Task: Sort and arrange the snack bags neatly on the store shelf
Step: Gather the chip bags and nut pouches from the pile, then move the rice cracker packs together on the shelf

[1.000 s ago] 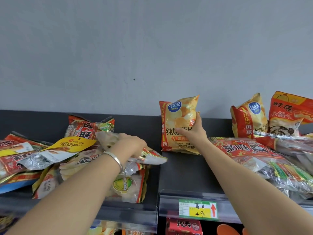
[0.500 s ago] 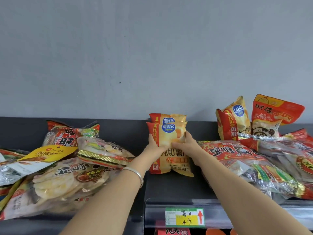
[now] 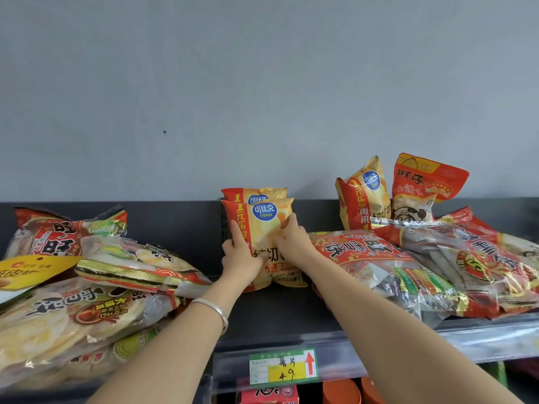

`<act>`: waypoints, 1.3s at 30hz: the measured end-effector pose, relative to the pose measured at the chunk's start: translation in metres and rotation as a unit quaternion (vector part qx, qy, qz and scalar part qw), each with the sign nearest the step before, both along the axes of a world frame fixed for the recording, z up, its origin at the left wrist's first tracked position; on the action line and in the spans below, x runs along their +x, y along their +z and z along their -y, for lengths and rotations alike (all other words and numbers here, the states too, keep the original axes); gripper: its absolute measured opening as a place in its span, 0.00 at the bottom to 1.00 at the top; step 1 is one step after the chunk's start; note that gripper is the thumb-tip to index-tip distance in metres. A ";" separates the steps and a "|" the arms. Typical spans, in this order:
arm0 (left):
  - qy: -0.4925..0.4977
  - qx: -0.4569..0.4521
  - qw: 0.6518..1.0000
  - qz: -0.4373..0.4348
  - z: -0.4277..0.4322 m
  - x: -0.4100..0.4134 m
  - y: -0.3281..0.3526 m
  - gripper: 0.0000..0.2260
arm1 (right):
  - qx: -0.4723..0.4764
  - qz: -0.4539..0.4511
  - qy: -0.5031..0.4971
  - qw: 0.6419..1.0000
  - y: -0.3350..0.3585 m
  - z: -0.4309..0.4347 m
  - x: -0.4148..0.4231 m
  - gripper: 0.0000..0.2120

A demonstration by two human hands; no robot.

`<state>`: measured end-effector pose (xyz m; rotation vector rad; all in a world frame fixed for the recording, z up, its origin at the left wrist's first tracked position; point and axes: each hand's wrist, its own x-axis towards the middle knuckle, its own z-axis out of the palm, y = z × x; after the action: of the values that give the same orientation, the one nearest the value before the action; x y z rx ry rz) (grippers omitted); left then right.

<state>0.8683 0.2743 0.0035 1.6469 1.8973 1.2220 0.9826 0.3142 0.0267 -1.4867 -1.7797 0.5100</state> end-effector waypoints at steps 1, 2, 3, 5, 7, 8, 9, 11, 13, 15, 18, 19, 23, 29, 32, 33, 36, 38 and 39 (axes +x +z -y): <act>0.013 0.017 0.999 -0.032 0.003 0.000 0.002 0.45 | 0.017 0.011 0.002 1.000 0.002 0.003 0.001 0.28; 0.024 0.046 0.997 -0.065 0.007 0.001 0.003 0.44 | 0.036 0.027 0.005 0.999 0.004 0.008 0.002 0.27; 0.034 0.082 0.992 -0.095 0.010 0.002 0.005 0.42 | 0.060 0.045 0.009 0.997 0.005 0.014 0.004 0.25; 0.039 0.159 0.977 -0.140 0.019 0.008 0.008 0.38 | 0.105 0.082 0.010 0.991 0.009 0.026 0.013 0.24; 0.009 0.215 0.965 -0.152 0.027 0.018 0.011 0.32 | 0.136 0.111 0.000 0.984 0.012 0.036 0.027 0.23; -0.019 0.232 0.961 -0.149 0.030 0.025 0.012 0.29 | 0.142 0.120 -0.013 0.982 0.013 0.040 0.036 0.23; -0.051 0.243 0.959 -0.139 0.034 0.033 0.013 0.27 | 0.146 0.125 -0.032 0.981 0.014 0.043 0.046 0.23; -0.119 0.223 0.963 -0.096 0.041 0.050 0.013 0.24 | 0.139 0.132 -0.073 0.979 0.017 0.049 0.069 0.23; -0.171 0.155 0.972 -0.034 0.046 0.066 0.012 0.25 | 0.104 0.147 -0.120 0.976 0.019 0.055 0.093 0.22; -0.194 0.078 0.978 0.019 0.048 0.079 0.010 0.26 | 0.055 0.179 -0.172 0.967 0.020 0.060 0.114 0.20; -0.188 -0.009 0.972 0.143 0.045 0.091 0.009 0.29 | -0.027 0.194 -0.196 0.961 0.017 0.065 0.139 0.22; -0.179 -0.036 0.962 0.201 0.043 0.094 0.009 0.30 | -0.045 0.181 -0.190 0.964 0.015 0.066 0.145 0.26; -0.151 -0.184 0.892 0.384 0.047 0.105 0.009 0.28 | -0.069 0.157 -0.183 0.968 0.007 0.067 0.161 0.33; -0.178 -0.232 0.864 0.410 0.056 0.131 0.019 0.30 | -0.066 0.098 -0.142 0.983 0.000 0.067 0.178 0.33; -0.148 -0.159 0.899 0.381 0.060 0.145 0.030 0.29 | -0.052 0.050 -0.122 0.990 0.002 0.070 0.187 0.30; -0.139 -0.136 0.907 0.374 0.062 0.149 0.034 0.27 | -0.043 0.033 -0.115 0.992 0.002 0.071 0.189 0.29; -0.128 -0.091 0.920 0.360 0.071 0.159 0.045 0.24 | -0.017 -0.022 -0.097 0.995 0.005 0.077 0.194 0.22; -0.117 -0.073 0.918 0.372 0.076 0.161 0.051 0.24 | -0.004 -0.049 -0.083 0.995 0.009 0.080 0.195 0.21; -0.111 -0.061 0.916 0.380 0.077 0.160 0.054 0.24 | 0.001 -0.060 -0.077 0.995 0.011 0.082 0.195 0.21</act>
<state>1.0288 0.1970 0.0574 1.0461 1.2340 1.3459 1.1775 0.2321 0.0380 -1.5434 -1.5591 0.5083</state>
